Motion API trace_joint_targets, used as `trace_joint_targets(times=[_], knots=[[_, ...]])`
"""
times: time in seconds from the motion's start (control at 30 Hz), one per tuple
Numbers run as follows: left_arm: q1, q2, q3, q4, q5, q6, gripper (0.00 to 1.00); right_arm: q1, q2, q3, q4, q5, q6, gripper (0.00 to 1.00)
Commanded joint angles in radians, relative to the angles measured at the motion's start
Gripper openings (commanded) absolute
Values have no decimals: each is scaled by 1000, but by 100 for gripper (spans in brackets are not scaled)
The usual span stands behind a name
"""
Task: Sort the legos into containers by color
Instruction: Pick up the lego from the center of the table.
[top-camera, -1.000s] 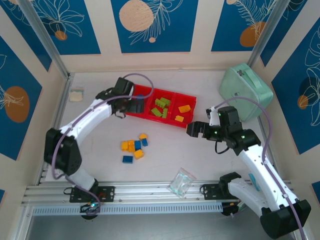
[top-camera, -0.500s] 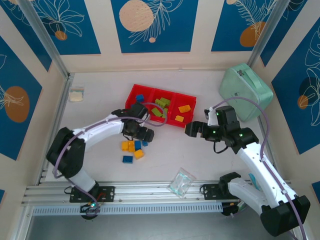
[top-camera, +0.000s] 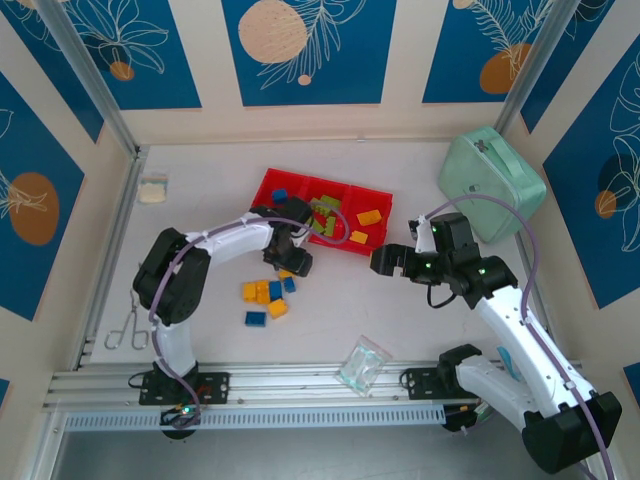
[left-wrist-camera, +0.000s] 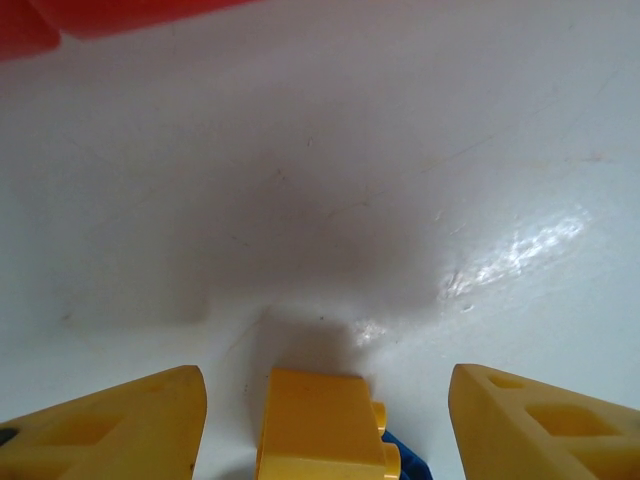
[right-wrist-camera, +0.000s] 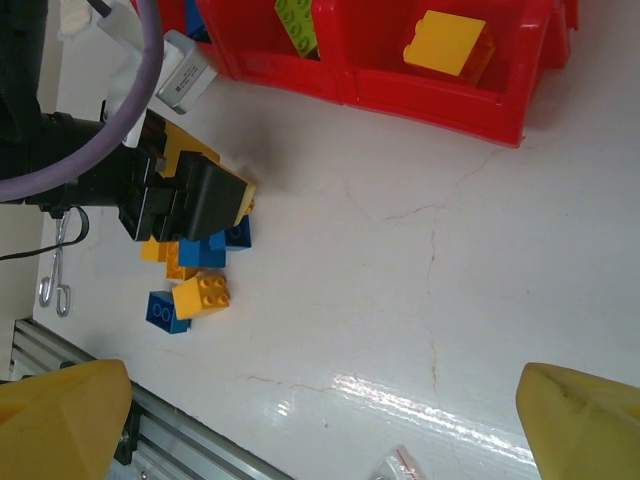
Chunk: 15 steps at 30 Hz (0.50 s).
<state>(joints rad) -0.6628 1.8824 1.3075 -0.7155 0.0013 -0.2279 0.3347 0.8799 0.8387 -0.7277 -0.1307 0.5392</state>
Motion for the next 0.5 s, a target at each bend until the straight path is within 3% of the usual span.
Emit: trace_joint_targets(times=[0.0, 0.27, 0.47], knots=[[8, 3, 7, -46, -12, -2, 64, 4, -6, 17, -26, 6, -19, 99], [24, -3, -21, -66, -26, -5, 63, 3, 10, 8, -13, 3, -17, 99], [24, 1, -50, -65, -32, -23, 56, 4, 14, 11, -10, 2, -17, 99]])
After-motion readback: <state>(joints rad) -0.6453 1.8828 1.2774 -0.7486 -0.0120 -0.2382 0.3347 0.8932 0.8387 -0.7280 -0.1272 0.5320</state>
